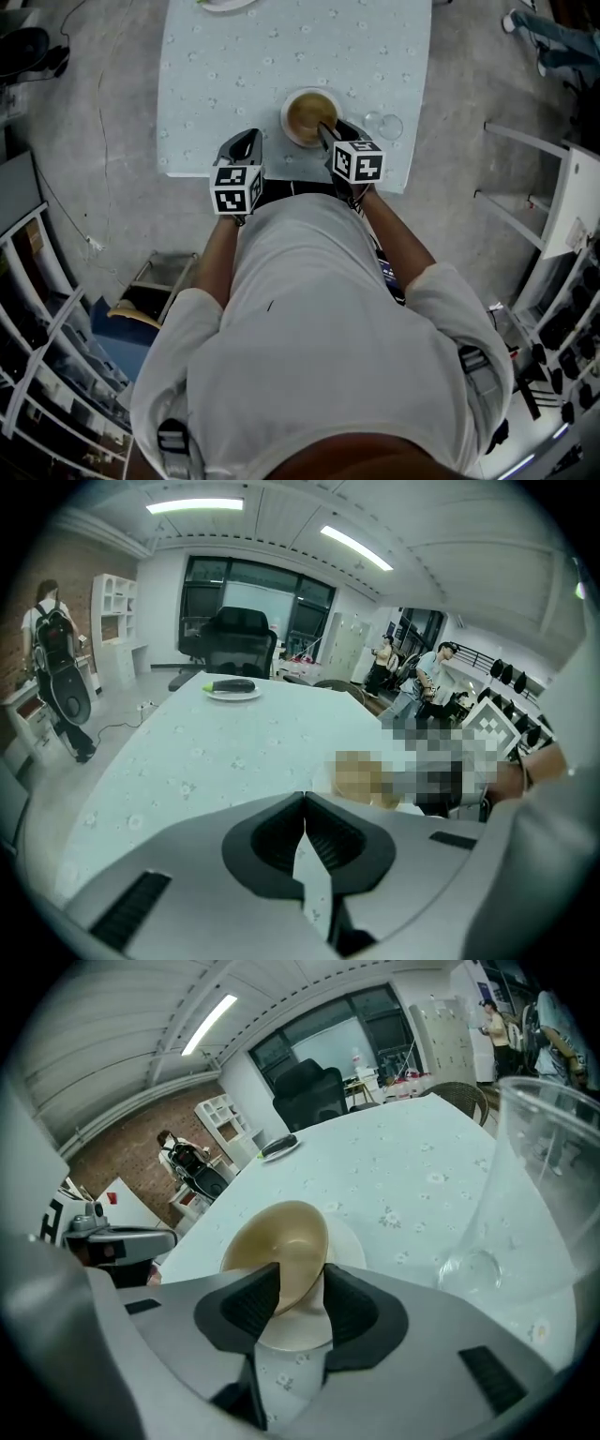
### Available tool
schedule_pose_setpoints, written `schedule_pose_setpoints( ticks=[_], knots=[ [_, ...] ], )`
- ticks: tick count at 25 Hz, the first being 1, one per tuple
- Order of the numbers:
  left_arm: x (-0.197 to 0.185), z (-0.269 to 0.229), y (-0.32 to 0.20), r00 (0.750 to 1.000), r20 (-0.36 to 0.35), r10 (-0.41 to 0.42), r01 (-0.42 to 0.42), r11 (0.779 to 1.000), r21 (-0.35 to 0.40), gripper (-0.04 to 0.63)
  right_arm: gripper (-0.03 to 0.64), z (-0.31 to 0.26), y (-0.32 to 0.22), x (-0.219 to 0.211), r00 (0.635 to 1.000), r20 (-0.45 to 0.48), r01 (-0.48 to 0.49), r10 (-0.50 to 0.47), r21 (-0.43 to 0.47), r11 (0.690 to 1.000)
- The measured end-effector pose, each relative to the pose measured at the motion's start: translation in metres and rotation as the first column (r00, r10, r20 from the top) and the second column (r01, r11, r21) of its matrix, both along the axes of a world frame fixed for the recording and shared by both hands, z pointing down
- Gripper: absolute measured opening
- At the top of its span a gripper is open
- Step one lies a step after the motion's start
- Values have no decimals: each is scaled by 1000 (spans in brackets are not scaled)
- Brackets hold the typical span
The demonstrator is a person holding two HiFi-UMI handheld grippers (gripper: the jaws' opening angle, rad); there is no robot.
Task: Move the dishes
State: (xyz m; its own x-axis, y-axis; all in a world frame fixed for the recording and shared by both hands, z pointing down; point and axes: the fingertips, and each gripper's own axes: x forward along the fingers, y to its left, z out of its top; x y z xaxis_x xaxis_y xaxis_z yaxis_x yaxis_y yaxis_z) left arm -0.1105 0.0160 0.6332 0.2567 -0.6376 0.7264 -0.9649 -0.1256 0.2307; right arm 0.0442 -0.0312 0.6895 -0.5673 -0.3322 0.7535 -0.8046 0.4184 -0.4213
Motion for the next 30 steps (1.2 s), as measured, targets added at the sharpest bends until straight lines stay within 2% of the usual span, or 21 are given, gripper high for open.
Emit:
schedule_pose_setpoints(
  ticks=[3,6,14,24,30],
  knots=[
    [-9,1,5,1000,0,-31,31,1000,-2,20,102,6,-3,-2,999,-45,21,-21,-7,1000],
    [-16,2,9,999,-1,-54,54,999,-7,20,18,7,-6,-4,997,-77,27,-28,-10,1000],
    [-19,-3,-3,999,-18,-36,37,999,18,20,11,-13,-9,-12,995,-90,50,-47,31,998],
    [-9,-31,-47,998,-36,51,-46,992,116,20,11,-82,-41,-14,999,-7,-31,32,164,986],
    [-14,-51,-59,998,-38,56,-49,984,169,20,11,-118,-58,-25,1000,12,-21,19,237,971]
  ],
)
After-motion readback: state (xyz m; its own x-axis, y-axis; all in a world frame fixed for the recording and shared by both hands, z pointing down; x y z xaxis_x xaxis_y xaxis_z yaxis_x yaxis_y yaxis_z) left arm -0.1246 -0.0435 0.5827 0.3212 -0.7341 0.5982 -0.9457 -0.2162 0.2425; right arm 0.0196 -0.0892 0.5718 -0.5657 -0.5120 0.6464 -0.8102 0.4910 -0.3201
